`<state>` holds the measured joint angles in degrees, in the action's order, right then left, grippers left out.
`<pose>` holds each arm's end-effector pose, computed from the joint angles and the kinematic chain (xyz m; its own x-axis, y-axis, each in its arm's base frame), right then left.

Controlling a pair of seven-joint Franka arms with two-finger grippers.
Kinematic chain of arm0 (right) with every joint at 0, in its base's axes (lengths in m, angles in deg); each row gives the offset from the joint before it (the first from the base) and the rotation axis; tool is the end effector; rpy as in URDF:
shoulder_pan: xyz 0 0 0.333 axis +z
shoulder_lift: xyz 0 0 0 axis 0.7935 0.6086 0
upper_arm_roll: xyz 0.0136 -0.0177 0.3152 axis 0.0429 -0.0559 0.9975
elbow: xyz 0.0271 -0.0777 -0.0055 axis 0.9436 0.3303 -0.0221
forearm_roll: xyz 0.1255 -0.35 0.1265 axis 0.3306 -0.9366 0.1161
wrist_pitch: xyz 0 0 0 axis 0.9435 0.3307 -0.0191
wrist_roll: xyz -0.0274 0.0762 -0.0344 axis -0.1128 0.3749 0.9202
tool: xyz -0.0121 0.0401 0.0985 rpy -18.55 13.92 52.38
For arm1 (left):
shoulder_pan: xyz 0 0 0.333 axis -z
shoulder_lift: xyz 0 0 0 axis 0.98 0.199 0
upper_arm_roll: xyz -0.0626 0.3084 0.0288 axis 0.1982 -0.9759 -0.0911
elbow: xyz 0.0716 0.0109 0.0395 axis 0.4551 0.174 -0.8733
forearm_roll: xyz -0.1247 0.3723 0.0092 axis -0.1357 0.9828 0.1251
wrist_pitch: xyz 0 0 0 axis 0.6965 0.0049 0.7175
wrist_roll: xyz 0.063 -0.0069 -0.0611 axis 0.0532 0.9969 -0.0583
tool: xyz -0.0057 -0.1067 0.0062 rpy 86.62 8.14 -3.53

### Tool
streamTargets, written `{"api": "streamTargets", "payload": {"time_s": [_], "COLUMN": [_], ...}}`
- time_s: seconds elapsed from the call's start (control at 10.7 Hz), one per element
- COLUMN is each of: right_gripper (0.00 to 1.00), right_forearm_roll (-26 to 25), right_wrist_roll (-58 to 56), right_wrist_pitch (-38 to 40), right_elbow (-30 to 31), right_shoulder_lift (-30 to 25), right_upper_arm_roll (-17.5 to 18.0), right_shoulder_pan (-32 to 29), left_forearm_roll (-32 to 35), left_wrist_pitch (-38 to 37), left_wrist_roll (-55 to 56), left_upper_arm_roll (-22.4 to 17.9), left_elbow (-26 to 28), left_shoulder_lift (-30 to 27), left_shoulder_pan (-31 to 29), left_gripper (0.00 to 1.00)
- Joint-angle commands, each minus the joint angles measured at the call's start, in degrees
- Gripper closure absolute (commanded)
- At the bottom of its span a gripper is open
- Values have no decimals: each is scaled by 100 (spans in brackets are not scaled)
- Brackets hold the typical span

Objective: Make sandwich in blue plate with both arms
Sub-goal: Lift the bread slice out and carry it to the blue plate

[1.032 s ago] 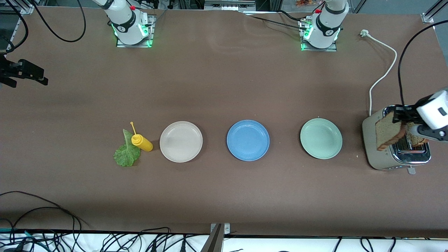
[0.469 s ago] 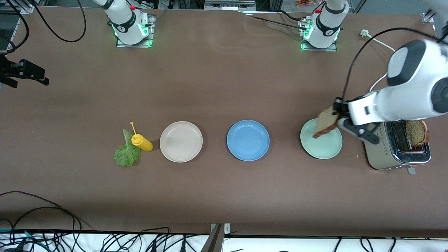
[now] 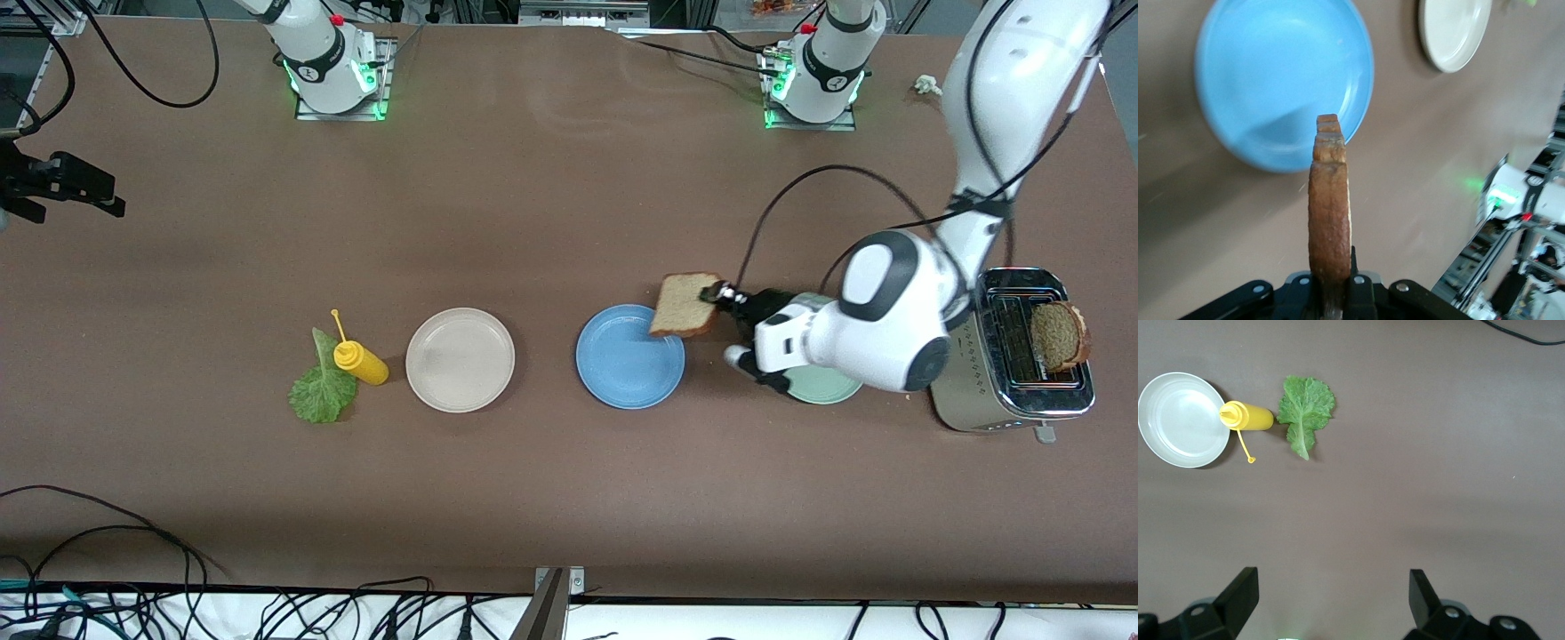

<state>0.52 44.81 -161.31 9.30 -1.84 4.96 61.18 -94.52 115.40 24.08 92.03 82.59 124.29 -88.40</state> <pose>0.5598 -0.0412 0.6100 0.9939 0.0954 -0.0556 0.0948 -0.9954 -0.0132 0.6307 -0.2166 0.2971 0.8572 -0.4495 -0.2512 -0.1790 -0.7176 0.6731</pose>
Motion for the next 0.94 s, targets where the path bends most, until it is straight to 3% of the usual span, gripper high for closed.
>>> {"api": "streamTargets", "payload": {"time_s": [0.0,0.28,0.84], "right_gripper": [0,0,0], "right_forearm_roll": [81,81,81], "right_wrist_roll": [-110,-206,-207], "right_wrist_pitch": [118,118,109], "right_elbow": [-108,-108,-117], "right_shoulder_lift": [17,17,17], "right_upper_arm_roll": [-26,-44,-44], "right_shoulder_pan": [-6,-6,-14], "left_forearm_roll": [-884,-1098,-1098], "left_wrist_pitch": [1045,1356,1452], "left_wrist_roll": [-40,-654,-673], "left_upper_arm_roll": [0,-17,-26], "left_elbow": [-240,-336,-618], "left_shoulder_lift": [617,1013,1304], "left_shoulder_pan": [381,399,487], "left_gripper": [100,100,100]}}
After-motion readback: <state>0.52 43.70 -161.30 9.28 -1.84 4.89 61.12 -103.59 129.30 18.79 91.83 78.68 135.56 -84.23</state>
